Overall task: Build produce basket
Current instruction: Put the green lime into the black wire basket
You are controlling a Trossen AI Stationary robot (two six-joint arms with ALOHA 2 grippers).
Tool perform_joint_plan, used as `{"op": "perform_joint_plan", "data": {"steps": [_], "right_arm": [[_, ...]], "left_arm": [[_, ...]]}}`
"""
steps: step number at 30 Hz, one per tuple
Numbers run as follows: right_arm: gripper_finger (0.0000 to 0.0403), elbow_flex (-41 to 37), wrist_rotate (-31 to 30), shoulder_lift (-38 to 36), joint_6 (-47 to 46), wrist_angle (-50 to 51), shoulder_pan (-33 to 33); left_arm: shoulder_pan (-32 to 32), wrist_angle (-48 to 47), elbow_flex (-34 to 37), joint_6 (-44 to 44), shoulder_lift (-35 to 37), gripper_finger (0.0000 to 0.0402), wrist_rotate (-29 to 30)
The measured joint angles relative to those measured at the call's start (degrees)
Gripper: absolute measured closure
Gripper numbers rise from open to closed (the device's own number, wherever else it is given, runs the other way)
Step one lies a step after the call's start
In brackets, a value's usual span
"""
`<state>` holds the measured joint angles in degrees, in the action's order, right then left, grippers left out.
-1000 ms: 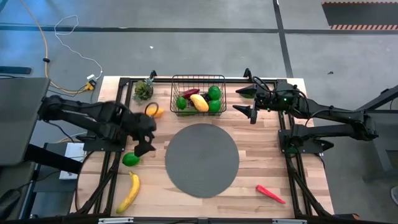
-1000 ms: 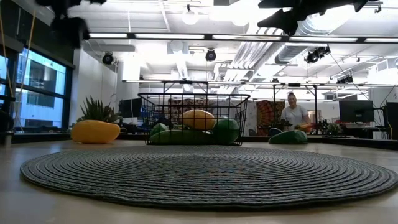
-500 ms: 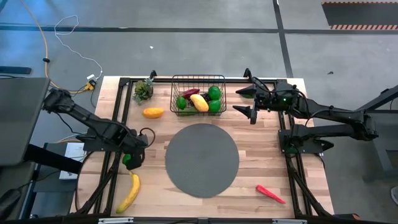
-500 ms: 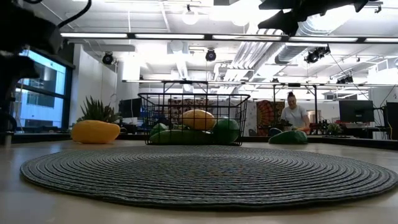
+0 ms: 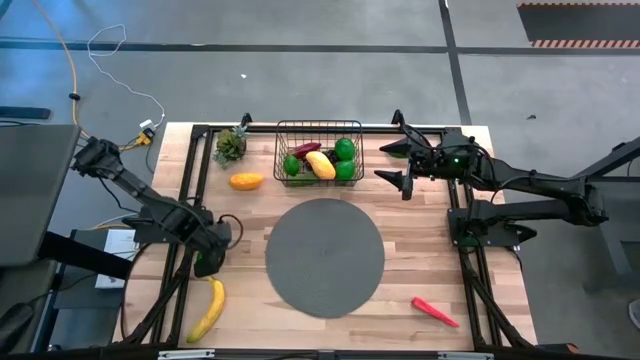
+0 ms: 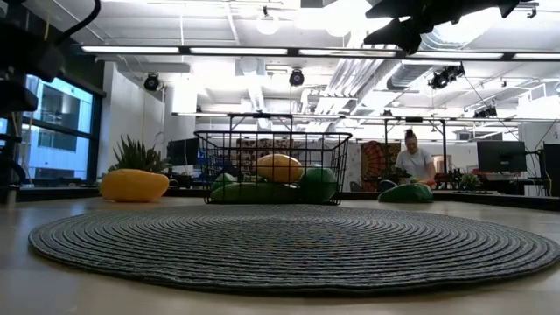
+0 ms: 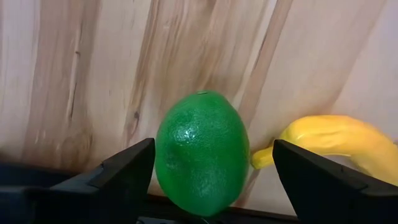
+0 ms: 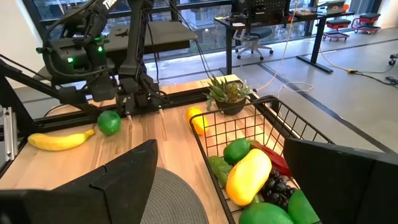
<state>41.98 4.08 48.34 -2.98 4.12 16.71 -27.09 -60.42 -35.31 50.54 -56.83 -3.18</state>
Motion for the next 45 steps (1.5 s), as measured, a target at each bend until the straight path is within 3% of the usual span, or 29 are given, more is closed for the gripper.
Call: {"op": "perform_joint_plan", "data": {"steps": [29,45], "right_arm": [[0.0073,0.0,0.0,0.0,0.0,0.6,0.0],[0.0073,0.0,0.0,0.0,-2.6,0.9,0.0]], "left_arm": [[-0.7,2.1,-0.2,1.2,-17.7,0.0084,1.7],[-0.7,2.2,0.0,1.8,-19.2,0.0098,2.2]]}}
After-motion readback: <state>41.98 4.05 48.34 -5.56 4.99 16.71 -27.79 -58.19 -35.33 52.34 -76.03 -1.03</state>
